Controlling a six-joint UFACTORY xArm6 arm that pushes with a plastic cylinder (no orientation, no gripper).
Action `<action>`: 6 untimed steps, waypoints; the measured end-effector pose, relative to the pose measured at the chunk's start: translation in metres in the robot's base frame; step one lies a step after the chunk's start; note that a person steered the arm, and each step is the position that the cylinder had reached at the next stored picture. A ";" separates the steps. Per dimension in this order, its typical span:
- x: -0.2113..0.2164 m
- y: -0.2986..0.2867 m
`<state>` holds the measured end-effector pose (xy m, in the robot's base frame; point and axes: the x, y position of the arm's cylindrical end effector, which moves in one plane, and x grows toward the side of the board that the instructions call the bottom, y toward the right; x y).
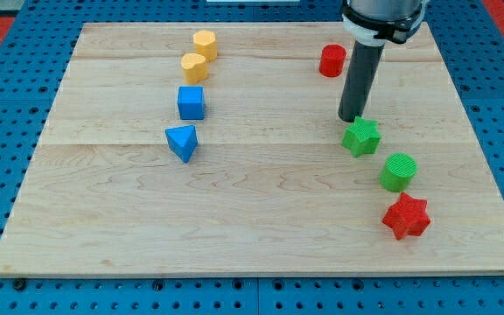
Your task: Push the green star close to the green circle
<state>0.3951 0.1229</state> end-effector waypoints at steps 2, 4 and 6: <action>0.028 -0.021; 0.030 0.021; -0.027 0.017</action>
